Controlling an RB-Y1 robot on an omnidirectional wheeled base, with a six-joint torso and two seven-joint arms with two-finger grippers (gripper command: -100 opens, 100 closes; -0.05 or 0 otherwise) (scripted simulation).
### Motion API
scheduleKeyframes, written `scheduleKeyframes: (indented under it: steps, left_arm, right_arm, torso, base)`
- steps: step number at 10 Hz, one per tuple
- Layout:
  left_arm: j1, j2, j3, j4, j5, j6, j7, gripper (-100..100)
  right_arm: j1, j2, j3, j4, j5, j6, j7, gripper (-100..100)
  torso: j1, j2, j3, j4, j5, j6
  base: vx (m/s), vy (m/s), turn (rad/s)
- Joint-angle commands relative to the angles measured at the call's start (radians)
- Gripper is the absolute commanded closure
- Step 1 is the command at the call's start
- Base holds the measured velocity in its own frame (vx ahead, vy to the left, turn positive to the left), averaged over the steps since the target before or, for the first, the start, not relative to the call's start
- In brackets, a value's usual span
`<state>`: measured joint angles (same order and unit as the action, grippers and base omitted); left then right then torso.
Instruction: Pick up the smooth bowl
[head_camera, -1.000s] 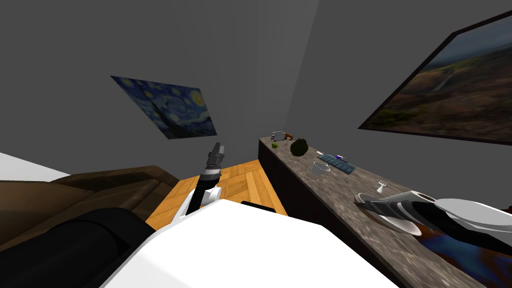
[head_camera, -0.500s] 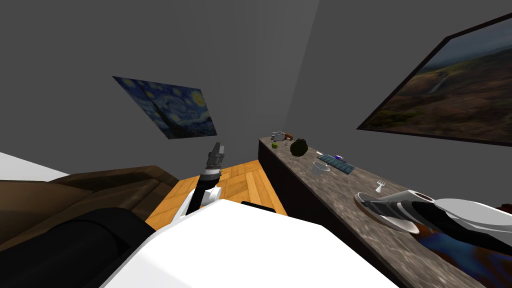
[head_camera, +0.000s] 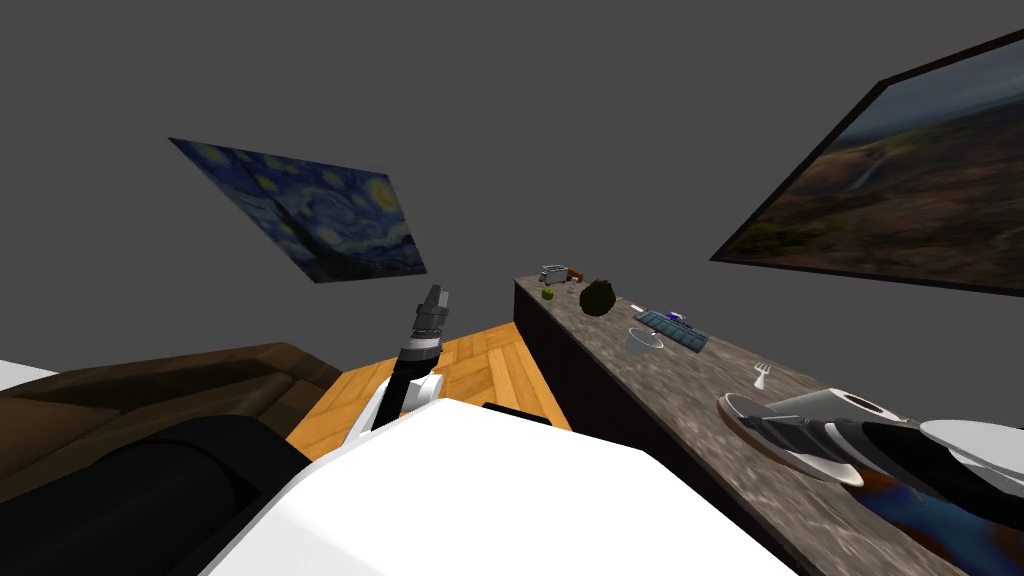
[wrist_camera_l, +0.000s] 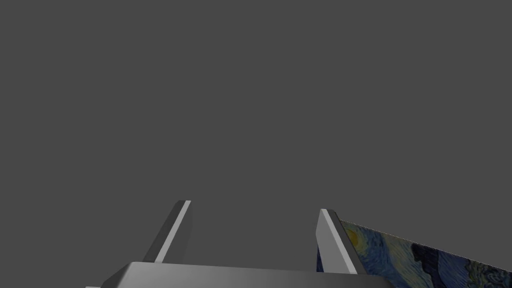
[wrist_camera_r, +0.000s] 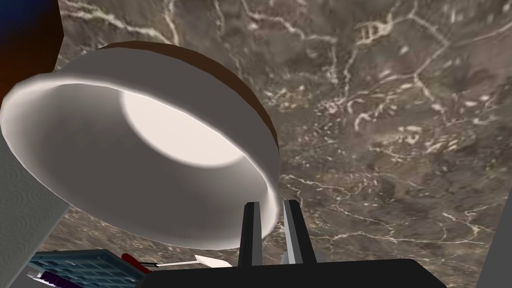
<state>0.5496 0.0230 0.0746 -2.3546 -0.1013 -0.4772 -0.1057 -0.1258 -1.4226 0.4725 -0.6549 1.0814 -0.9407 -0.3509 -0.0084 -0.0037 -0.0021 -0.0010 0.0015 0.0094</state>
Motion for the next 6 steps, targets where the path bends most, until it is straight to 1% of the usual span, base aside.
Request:
scheduleKeyframes:
  steps: [1,2,3,4,5,6]
  left_arm:
    - [0.0,0.0,0.0,0.0,0.0,0.0,0.0,0]
    - [0.0,0.0,0.0,0.0,0.0,0.0,0.0,0]
    - [0.0,0.0,0.0,0.0,0.0,0.0,0.0,0]
    - [0.0,0.0,0.0,0.0,0.0,0.0,0.0,0]
    - [0.0,0.0,0.0,0.0,0.0,0.0,0.0,0]
    - [0.0,0.0,0.0,0.0,0.0,0.0,0.0,0]
  right_arm:
    - [0.05,-0.026,-0.001,-0.017,-0.05,0.006,0.05,100]
    - [0.065,-0.026,-0.001,-0.017,-0.085,0.006,0.067,100]
    - [0.117,-0.046,-0.002,-0.027,-0.12,0.005,0.094,100]
    - [0.117,-0.046,-0.002,-0.027,-0.151,0.005,0.114,100]
    - [0.117,-0.046,-0.002,-0.027,-0.154,0.005,0.124,100]
    - [0.168,-0.067,-0.003,-0.037,-0.198,0.004,0.161,100]
  torso:
    - [0.0,0.0,0.0,0.0,0.0,0.0]
    - [0.0,0.001,0.001,0.0,0.0,0.002]
    - [-0.001,0.002,0.001,0.0,0.0,0.001]
    - [-0.002,0.003,0.001,0.0,0.0,0.004]
    - [-0.003,0.003,0.002,0.0,0.0,0.003]
    - [-0.004,0.006,0.003,0.001,0.0,0.002]
  base:
    - [0.12,0.034,-0.126]
    - [0.098,0.026,-0.085]
    - [0.123,0.035,-0.115]
    - [0.119,0.028,-0.075]
    - [0.059,0.007,0.0]
    - [0.107,0.023,-0.091]
